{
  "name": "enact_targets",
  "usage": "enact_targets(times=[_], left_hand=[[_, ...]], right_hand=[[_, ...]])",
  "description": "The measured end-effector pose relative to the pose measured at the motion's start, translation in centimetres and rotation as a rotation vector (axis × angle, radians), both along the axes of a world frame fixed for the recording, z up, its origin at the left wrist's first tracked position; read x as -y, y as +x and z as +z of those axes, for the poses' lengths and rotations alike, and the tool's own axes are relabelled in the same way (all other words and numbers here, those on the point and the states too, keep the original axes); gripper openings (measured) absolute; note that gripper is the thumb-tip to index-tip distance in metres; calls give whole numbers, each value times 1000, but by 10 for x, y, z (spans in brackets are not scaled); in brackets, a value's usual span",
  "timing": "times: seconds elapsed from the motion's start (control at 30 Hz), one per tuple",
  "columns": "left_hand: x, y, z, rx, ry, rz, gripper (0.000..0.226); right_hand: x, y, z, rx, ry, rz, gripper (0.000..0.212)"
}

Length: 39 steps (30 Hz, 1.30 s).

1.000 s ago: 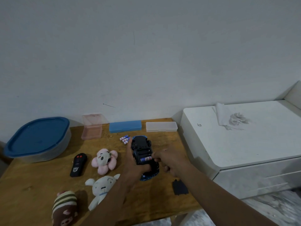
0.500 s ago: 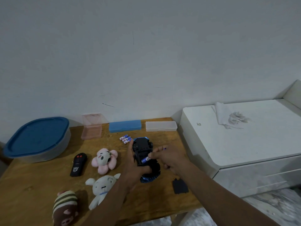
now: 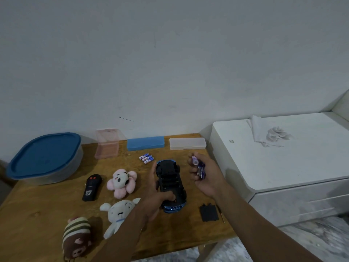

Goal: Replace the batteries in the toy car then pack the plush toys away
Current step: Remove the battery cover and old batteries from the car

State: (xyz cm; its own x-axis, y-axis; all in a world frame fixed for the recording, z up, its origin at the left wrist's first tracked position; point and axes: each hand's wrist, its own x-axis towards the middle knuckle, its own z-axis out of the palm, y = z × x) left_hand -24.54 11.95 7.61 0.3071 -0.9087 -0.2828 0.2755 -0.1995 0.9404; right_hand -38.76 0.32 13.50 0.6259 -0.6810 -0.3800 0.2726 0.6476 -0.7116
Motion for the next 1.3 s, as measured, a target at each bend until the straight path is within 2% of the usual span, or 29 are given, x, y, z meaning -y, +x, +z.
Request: enact_targets(times=[0.13, 0.3, 0.47, 0.6, 0.73, 0.83, 1.0, 1.3], left_hand=[[-1, -2, -1, 3, 27, -33, 120], [-6, -4, -3, 4, 66, -57, 111], [-10, -14, -13, 9, 135, -47, 117], [-8, -24, -17, 20, 169, 12, 101], [-5, -32, -25, 7, 263, 37, 108], [-2, -40, -28, 51, 293, 36, 116], [7, -47, -29, 158, 310, 53, 97], [7, -48, -12, 466, 435, -34, 86]], right_hand=[[3, 0, -7, 52, 137, -34, 24], [4, -5, -23, -89, 160, -52, 22], [6, -14, -35, -181, 190, -84, 24], [7, -23, -42, -235, 196, -70, 23], [7, -34, -52, -251, 253, -60, 21], [8, -41, -60, -262, 270, -41, 21], [12, -47, -64, -285, 273, -24, 21], [22, -43, -66, -333, 283, 56, 19]])
